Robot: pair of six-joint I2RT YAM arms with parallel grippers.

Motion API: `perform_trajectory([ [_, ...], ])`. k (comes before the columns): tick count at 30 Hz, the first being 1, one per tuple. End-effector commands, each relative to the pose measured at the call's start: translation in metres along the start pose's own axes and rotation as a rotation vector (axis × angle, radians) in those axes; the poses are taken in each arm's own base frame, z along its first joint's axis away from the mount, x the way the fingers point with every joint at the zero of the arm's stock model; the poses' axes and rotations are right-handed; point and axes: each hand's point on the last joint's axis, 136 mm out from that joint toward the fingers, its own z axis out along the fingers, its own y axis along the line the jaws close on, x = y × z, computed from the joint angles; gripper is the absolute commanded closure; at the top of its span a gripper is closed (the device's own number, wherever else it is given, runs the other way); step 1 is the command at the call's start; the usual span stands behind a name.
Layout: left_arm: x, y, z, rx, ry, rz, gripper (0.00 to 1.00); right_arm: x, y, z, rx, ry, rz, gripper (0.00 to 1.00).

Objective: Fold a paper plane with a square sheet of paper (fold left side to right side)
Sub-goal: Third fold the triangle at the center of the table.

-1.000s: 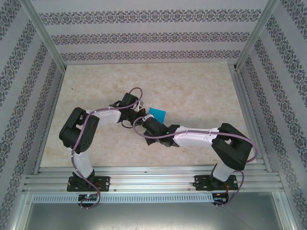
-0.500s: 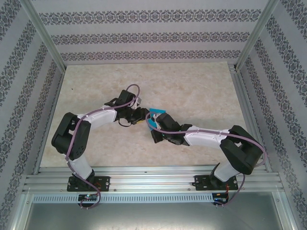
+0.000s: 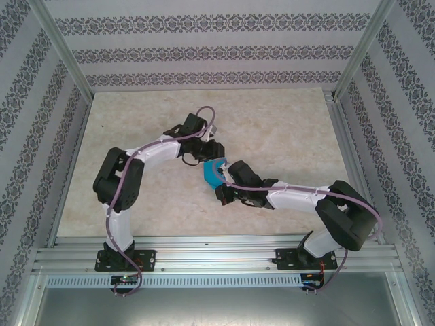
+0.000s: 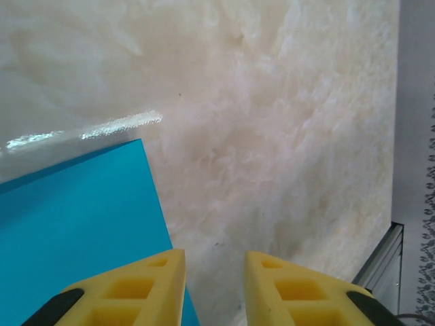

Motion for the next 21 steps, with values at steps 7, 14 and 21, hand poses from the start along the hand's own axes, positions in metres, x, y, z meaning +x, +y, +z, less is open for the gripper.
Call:
perform_trajectory([
  [7,0.008,0.018,0.030,-0.060,0.092,0.015,0.72,-0.010,-0.005,-0.004,-0.037,-0.048,0.063,1.00],
  [14,0.012,0.040,0.044,-0.122,0.125,0.004,0.75,-0.011,-0.013,-0.001,-0.030,-0.038,0.085,1.00],
  [21,0.023,0.055,0.051,-0.163,0.152,-0.002,0.76,-0.016,-0.023,0.000,-0.026,-0.032,0.129,1.00],
])
